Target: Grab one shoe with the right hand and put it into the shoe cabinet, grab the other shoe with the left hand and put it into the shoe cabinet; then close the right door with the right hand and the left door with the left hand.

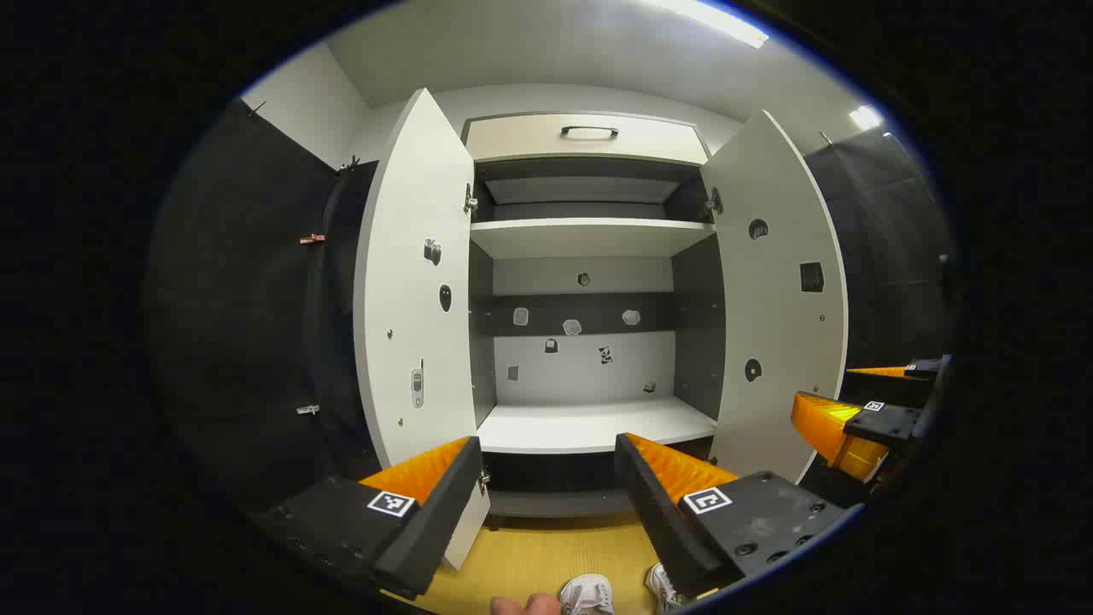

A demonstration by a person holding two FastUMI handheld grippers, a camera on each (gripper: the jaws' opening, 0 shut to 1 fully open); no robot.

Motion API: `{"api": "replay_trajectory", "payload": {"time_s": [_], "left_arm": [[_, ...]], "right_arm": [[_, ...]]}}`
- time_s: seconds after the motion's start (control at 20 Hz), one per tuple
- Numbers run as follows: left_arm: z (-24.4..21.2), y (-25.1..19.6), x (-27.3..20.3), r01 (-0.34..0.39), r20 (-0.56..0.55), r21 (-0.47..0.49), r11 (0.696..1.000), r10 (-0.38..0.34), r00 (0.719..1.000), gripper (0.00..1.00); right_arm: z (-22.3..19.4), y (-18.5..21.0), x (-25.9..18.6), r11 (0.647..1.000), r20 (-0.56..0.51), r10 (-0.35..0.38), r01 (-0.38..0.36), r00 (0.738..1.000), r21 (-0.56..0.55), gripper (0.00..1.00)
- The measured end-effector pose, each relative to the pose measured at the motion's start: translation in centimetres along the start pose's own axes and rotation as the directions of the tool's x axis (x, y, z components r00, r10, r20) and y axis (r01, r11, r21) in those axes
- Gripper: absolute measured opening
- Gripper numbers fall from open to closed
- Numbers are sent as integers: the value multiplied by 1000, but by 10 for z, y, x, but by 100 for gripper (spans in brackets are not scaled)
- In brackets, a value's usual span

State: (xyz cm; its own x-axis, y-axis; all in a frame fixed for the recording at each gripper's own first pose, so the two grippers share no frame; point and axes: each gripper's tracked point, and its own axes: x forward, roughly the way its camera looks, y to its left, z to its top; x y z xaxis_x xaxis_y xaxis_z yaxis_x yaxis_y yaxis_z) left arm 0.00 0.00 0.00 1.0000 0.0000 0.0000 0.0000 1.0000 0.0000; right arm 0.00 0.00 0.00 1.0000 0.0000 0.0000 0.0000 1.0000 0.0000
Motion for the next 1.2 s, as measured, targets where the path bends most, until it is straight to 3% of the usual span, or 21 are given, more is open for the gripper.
{"api": "replay_trajectory", "payload": {"time_s": [1.2], "left_arm": [[4, 6, -12, -8, 13, 11, 1000, 7, 1000, 98]], "right_arm": [[1, 5, -12, 1000, 2, 9, -9, 1000, 10, 98]]}}
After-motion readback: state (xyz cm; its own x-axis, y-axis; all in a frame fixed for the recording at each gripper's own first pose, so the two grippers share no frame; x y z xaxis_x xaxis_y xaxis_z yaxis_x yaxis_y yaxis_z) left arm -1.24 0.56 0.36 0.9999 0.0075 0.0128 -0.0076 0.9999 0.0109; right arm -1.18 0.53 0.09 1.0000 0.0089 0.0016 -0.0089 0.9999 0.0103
